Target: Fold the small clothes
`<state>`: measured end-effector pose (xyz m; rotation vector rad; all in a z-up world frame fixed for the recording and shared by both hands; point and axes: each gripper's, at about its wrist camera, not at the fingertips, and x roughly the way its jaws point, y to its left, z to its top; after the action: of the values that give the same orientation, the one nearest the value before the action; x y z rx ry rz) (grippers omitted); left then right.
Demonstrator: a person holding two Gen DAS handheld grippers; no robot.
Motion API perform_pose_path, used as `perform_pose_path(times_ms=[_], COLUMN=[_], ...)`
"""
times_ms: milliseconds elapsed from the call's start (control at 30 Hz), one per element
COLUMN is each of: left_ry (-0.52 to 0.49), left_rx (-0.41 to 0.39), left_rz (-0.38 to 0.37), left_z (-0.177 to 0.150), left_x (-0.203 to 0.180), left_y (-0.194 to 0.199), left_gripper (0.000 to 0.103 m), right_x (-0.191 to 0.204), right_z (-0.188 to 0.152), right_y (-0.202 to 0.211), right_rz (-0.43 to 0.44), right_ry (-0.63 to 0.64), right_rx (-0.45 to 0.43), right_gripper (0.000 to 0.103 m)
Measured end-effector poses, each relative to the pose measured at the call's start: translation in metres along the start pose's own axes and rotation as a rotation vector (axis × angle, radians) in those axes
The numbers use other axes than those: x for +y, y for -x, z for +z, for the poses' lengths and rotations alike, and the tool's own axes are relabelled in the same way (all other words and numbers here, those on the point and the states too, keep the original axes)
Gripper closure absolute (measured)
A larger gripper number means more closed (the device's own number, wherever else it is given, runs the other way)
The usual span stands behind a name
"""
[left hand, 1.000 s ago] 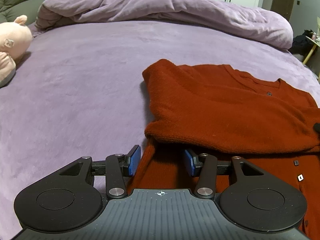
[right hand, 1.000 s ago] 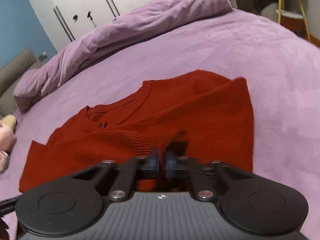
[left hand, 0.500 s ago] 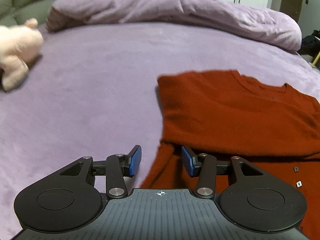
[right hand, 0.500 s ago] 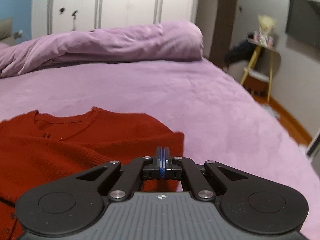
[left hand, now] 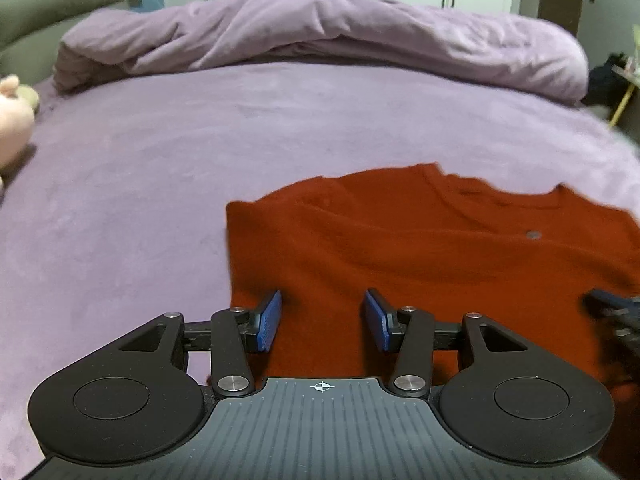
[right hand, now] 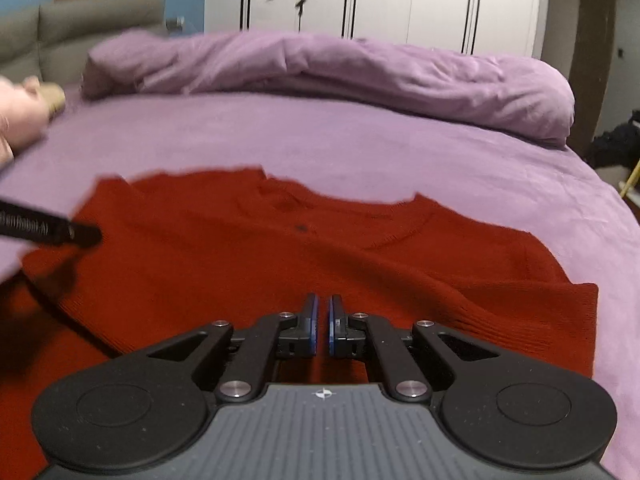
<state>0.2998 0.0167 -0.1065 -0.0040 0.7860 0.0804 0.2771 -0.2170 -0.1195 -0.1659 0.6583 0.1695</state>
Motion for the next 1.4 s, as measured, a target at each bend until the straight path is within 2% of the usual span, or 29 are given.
perform_pose_path(times_ms=[67, 133, 200, 333, 433, 500, 667, 800, 900, 1033, 1167, 1200, 1267, 1300, 1333, 1400], left_ry=[-0.034, -0.051, -0.036, 0.016, -0.001, -0.019, -0.031, -0.032, -0.041, -0.054, -0.054, -0.05, -0.044, -0.046, -0.048, -0.053], left_rx=[-0.027, -0.044, -0.048, -0.045, -0.043, -0.036, -0.03, -0.025, -0.021, -0.019, -0.02, -0.019, -0.021, -0.022, -0.022, -0.02], left_rz=[0.014, 0.0, -0.025, -0.041, -0.034, -0.028, -0.024, -0.017, -0.014, -0.012, -0.012, -0.014, -0.017, -0.018, -0.018, -0.018], left_z=[-0.003, -0.004, -0.006, -0.01, -0.013, -0.013, -0.014, -0.014, -0.014, -0.014, -0.016, -0.016, -0.017, -0.018, -0.018, -0.017], left_x=[-0.004, -0.005, 0.0, 0.012, 0.014, 0.013, 0.011, 0.009, 0.009, 0.009, 0.01, 0.011, 0.011, 0.011, 0.011, 0.012], left_y=[-0.005, -0.008, -0.008, -0.001, 0.003, 0.007, 0.009, 0.01, 0.01, 0.01, 0.011, 0.011, 0.011, 0.011, 0.012, 0.014], left_gripper=[0.044, 0.038, 0.036, 0.036, 0.036, 0.036, 0.036, 0.036, 0.036, 0.036, 0.036, 0.036, 0.036, 0.036, 0.036, 0.036], right_x=[-0.03, -0.067, -0.08, -0.054, -0.037, -0.031, -0.049, -0.063, -0.065, -0.084, -0.084, -0.085, -0.092, -0.097, -0.102, -0.112], right_z=[-0.006, -0.01, -0.012, -0.008, -0.005, -0.01, -0.03, -0.03, -0.031, -0.034, -0.025, -0.022, -0.021, -0.021, -0.022, -0.027], right_y=[0.0, 0.006, 0.012, 0.015, 0.024, 0.03, 0.045, 0.045, 0.038, 0.028, 0.034, 0.042, 0.057, 0.06, 0.061, 0.058], right_rz=[-0.079, -0.104, -0.131, -0.186, -0.117, -0.128, -0.163, -0.173, -0.223, -0.306, -0.29, -0.254, -0.166, -0.133, -0.104, -0.028], right_ry=[-0.049, -0.16, -0.158, -0.04, -0.041, -0.037, -0.08, -0.079, -0.023, -0.076, -0.082, -0.125, -0.248, -0.311, -0.357, -0.447], right_rx=[-0.005, -0.016, -0.023, -0.001, -0.011, 0.003, 0.015, 0.026, 0.021, 0.049, 0.056, 0.035, -0.012, -0.021, -0.018, 0.002], right_gripper=[0.102, 0.103, 0.103, 0.103, 0.103, 0.103, 0.102, 0.103, 0.103, 0.103, 0.103, 0.103, 0.098, 0.088, 0.072, 0.06])
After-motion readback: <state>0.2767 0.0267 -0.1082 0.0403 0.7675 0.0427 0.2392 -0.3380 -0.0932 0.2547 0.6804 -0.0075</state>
